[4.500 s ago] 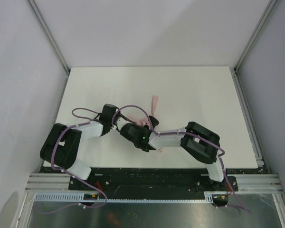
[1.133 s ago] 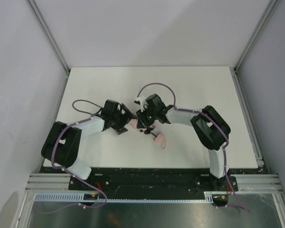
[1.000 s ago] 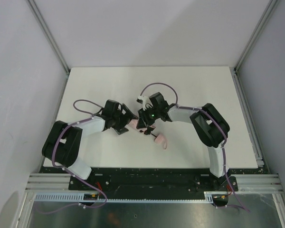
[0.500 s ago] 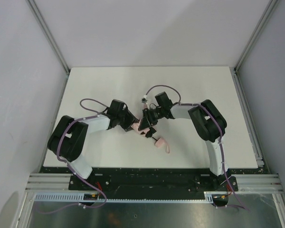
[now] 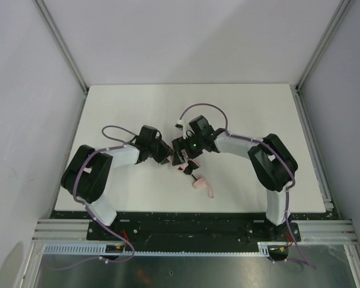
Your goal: Put away the umbrella
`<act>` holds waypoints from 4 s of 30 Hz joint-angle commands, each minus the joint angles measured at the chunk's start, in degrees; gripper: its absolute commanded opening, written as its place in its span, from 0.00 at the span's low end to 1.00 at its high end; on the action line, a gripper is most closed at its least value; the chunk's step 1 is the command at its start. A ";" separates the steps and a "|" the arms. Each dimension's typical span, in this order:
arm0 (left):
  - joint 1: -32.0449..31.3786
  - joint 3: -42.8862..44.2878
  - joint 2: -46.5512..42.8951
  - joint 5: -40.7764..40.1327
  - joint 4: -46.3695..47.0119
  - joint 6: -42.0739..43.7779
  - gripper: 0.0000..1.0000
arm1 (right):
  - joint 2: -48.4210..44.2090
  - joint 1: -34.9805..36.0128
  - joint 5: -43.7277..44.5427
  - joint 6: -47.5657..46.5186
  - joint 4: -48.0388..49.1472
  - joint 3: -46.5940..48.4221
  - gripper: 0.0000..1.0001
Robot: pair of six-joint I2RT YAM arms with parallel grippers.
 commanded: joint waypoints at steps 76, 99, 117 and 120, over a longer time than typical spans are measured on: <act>-0.69 -2.19 4.19 -1.01 -10.10 7.70 0.00 | -7.04 9.67 41.65 -14.20 -7.75 0.90 0.80; -0.04 -1.20 4.12 2.03 -10.48 8.78 0.00 | 5.31 14.48 46.51 -14.50 -5.53 -1.42 0.17; 2.98 -0.48 -0.31 1.60 -10.60 15.91 0.89 | 6.07 3.70 9.63 -9.77 -2.37 -5.81 0.00; 2.94 -1.03 0.73 1.76 -10.54 15.42 0.90 | 6.25 0.84 3.57 -8.07 -1.39 -5.78 0.00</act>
